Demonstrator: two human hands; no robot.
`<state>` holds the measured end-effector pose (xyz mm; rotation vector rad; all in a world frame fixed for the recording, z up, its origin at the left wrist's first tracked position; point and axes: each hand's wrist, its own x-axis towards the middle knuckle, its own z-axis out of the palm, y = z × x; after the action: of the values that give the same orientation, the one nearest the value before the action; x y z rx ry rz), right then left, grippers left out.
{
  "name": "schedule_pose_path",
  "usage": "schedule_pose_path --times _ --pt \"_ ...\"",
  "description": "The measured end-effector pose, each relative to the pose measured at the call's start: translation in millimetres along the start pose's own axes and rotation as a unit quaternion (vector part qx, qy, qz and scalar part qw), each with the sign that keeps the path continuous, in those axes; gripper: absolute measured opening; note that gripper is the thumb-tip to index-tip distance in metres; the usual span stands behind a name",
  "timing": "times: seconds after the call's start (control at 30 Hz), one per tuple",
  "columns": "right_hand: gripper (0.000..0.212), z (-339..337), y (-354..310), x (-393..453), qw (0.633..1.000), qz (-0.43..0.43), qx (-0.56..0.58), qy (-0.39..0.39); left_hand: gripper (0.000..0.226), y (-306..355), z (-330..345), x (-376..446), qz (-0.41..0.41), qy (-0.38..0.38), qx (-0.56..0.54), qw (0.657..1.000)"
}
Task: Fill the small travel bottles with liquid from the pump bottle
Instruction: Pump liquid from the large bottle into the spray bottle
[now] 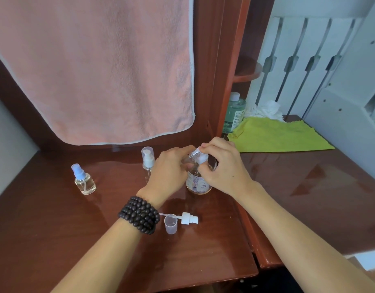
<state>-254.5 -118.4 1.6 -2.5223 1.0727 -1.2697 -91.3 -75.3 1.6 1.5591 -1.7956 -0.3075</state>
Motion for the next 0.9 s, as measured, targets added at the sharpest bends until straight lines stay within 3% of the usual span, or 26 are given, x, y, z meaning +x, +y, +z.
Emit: schedule_pose_path --times 0.9 --pt "0.028 3 2 5 0.999 -0.017 -0.002 0.032 0.037 5 -9 3 0.007 -0.005 0.015 1.0"
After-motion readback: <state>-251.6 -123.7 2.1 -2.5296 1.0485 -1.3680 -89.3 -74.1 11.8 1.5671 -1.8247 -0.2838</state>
